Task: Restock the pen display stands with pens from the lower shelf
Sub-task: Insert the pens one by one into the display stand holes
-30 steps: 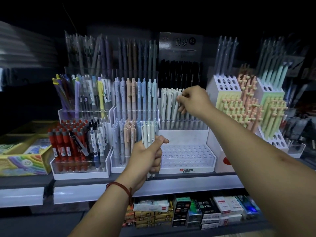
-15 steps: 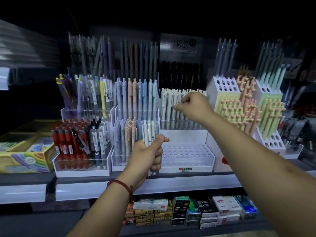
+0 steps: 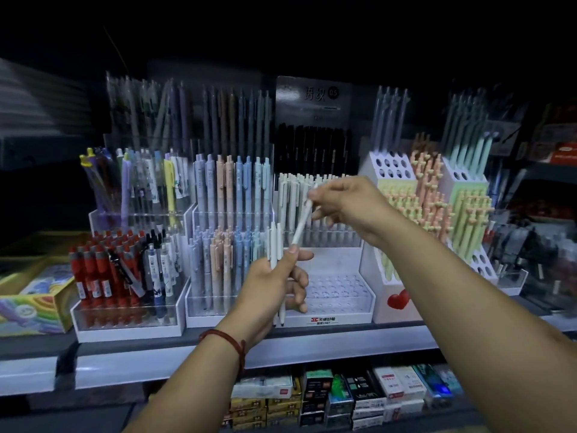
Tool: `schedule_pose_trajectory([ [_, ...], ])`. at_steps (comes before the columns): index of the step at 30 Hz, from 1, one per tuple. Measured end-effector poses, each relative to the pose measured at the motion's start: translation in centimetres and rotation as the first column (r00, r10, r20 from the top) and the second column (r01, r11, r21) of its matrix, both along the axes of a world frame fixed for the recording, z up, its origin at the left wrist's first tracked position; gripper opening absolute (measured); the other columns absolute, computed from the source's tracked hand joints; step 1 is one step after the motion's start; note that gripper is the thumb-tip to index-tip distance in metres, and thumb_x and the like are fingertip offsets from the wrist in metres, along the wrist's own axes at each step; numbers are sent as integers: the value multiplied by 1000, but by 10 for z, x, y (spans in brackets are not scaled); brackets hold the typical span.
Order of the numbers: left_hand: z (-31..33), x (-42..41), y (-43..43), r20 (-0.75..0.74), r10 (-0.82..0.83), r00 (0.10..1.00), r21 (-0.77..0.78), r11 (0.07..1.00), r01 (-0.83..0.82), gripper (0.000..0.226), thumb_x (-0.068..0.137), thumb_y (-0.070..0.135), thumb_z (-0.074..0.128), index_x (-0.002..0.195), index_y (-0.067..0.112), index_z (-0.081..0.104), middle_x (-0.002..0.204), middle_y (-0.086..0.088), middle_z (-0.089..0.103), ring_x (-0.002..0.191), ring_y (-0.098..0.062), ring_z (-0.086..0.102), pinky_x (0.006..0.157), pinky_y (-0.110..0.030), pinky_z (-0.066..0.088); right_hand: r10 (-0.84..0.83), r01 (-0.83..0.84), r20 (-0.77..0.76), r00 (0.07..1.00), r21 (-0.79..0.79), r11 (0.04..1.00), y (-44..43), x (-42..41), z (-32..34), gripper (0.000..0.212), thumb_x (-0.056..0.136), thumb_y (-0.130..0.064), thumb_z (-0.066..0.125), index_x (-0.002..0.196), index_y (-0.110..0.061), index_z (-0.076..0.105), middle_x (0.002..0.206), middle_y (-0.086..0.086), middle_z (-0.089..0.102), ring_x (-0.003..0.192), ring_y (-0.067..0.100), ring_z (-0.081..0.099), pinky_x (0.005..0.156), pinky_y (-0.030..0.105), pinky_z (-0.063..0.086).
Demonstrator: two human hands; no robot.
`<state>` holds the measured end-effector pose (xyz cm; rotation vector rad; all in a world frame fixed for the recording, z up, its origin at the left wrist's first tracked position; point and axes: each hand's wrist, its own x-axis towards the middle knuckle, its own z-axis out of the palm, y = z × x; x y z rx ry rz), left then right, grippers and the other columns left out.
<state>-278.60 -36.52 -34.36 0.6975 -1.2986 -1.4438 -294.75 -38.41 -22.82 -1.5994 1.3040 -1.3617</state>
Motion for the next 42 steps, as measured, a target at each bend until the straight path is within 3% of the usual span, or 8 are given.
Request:
schedule_pose_trajectory([
  [3,-6,4,-3,29,36,999,35,999,-37,37,109,35,47,116,4,66,58,2,36,43,-12,25,43,-23,21,-178,187,59,982,-189,964,-11,-9,9,17,97,-8,68,81,-5,71,74,10,70,60,20,69,55,28,58],
  [6,-11,7,-7,41,51,998,44,998,-53,37,109,36,46,115,5,66,62,1,27,47,-13,18,48,-27,13,-346,329,11,938,-337,882,-24,-17,11,14,99,-13,66,88,-5,72,72,8,70,59,17,68,62,33,61],
  [12,-11,7,-8,33,65,997,51,996,-66,36,110,35,46,112,5,65,61,3,27,46,-12,17,51,-29,11,-426,288,-245,871,-449,846,-42,-17,1,13,98,-22,65,92,-11,70,74,7,71,72,26,71,76,52,60],
  [17,-12,11,-8,27,76,997,58,995,-77,36,110,35,45,110,4,65,59,3,28,44,-11,18,47,-25,13,-482,320,-217,849,-515,795,-45,-17,2,19,99,-22,63,92,-5,70,75,9,70,73,28,70,74,51,59],
  [22,-16,16,-9,37,79,996,49,995,-81,35,109,36,46,108,7,65,61,2,29,46,-12,18,47,-26,14,-419,234,-429,800,-419,877,-50,-14,-5,21,100,-20,64,95,0,70,75,14,71,72,27,72,79,50,60],
  [26,-18,19,-8,35,73,997,46,996,-75,35,109,37,47,108,7,65,63,1,27,46,-13,18,46,-24,14,-426,255,-459,780,-388,886,-53,-11,-10,23,101,-18,61,100,4,68,75,17,71,70,30,71,78,49,60],
  [33,-14,20,-9,39,86,996,44,995,-88,34,110,35,46,109,6,64,62,1,28,45,-12,19,43,-22,16,-390,177,-642,660,-372,911,-58,1,1,28,102,-19,55,86,4,61,84,23,67,76,40,68,76,51,59],
  [42,-9,16,-1,23,71,997,33,997,-72,34,110,35,46,109,6,63,63,1,27,45,-11,20,45,-25,15,-416,317,-520,746,-272,909,-62,-1,3,33,100,-15,64,93,17,63,88,33,70,73,44,73,73,53,63],
])
